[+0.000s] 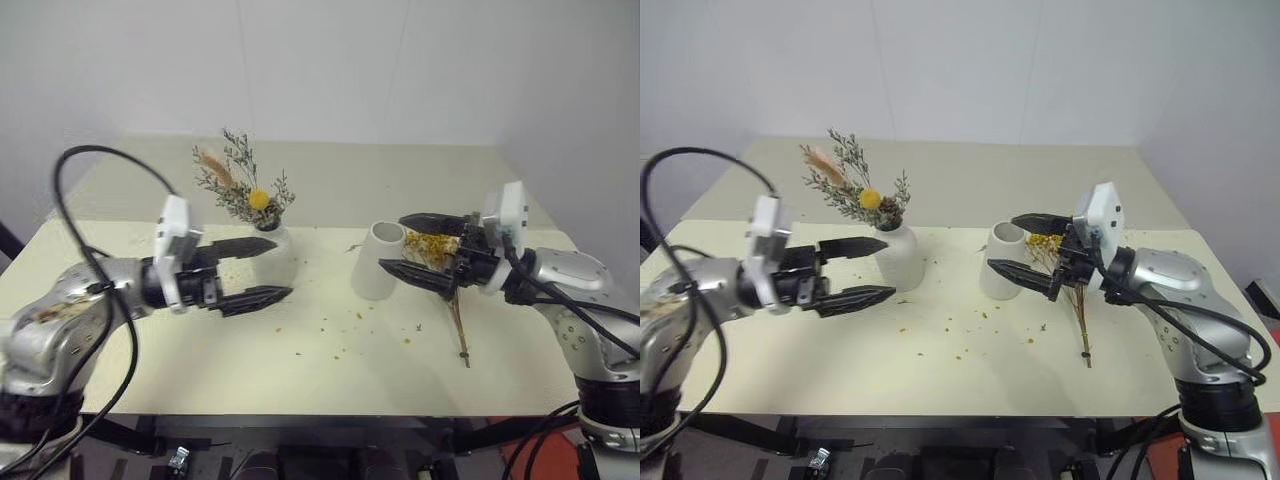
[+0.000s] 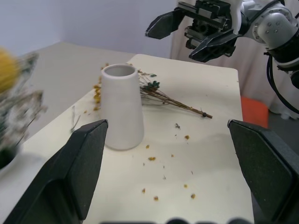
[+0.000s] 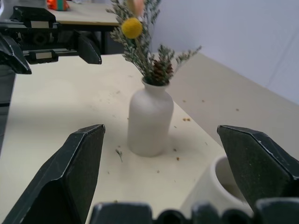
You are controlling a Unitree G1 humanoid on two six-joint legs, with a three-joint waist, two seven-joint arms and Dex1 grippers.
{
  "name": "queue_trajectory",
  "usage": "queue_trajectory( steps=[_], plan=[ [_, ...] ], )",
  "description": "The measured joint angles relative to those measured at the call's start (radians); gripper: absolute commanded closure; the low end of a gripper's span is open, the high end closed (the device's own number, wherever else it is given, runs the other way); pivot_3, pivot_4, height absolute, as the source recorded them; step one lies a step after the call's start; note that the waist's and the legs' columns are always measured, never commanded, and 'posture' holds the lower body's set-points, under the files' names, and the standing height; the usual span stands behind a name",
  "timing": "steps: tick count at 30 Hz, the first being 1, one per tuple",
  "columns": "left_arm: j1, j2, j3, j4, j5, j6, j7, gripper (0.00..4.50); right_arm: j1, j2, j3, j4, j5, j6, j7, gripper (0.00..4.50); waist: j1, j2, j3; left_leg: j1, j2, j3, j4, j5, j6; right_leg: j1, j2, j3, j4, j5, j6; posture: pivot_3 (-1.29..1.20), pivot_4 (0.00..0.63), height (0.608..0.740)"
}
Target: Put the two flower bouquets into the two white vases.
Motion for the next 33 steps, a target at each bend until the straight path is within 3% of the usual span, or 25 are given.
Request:
queue_trajectory(
  steps=[6,10,14,20,24,28,33],
  plan=[
    [-0.136,-0.062,-0.174,0.081,0.103,0.015,0.021,0.03,0.069,-0.046,-0.052,-0.032,0.0,0.058,-0.064,0.0,-0.005,0.0,0.0,0.0,0.0,0.0,0.0,0.0,0.0,0.0,0.0,0.0,0.0,0.0,0.0,0.0,0.15,0.74],
    [-0.199,-0.098,-0.222,0.13,0.141,0.053,0.045,0.03,0.112,-0.091,-0.093,-0.059,-0.002,0.121,-0.118,0.0,-0.006,0.0,0.0,0.0,0.0,0.0,0.0,0.0,0.0,0.0,0.0,0.001,0.0,0.0,0.001,0.0,0.15,0.74],
    [-0.284,-0.139,-0.252,0.173,0.169,0.122,0.091,0.03,0.115,-0.139,-0.072,-0.067,-0.04,0.308,-0.254,0.0,-0.005,0.0,0.0,0.0,0.0,0.0,0.0,0.0,0.0,0.0,0.0,0.001,0.0,0.0,0.001,0.0,0.15,0.74],
    [-0.324,-0.178,-0.265,0.209,0.197,0.18,0.123,0.03,-0.001,-0.141,0.03,-0.013,-0.073,0.607,-0.399,0.0,-0.016,0.0,0.0,0.0,0.0,0.0,0.0,0.0,0.0,-0.001,0.001,0.002,0.001,0.0,0.0,0.0,0.15,0.74],
    [-0.325,-0.184,-0.268,0.209,0.201,0.192,0.13,0.03,-0.119,-0.075,0.078,0.101,-0.092,0.782,-0.469,0.0,-0.016,0.0,0.0,-0.001,0.0,0.0,0.0,0.0,0.0,-0.001,0.001,0.002,0.0,0.0,0.0,0.0,0.15,0.74],
    [-0.326,-0.186,-0.268,0.2,0.201,0.211,0.139,0.03,-0.205,-0.047,0.136,0.225,-0.133,0.89,-0.499,0.0,-0.015,0.0,0.0,-0.003,-0.001,0.0,0.0,0.0,0.0,-0.002,0.0,0.002,0.0,0.003,-0.004,0.0,0.15,0.74],
    [-0.323,-0.183,-0.266,0.168,0.199,0.227,0.141,0.03,-0.205,-0.049,0.194,0.265,-0.183,0.932,-0.511,0.0,-0.011,0.0,0.0,-0.004,-0.001,0.0,0.0,0.0,0.0,-0.003,0.0,0.001,0.0,0.003,-0.003,0.0,0.15,0.74]
  ],
)
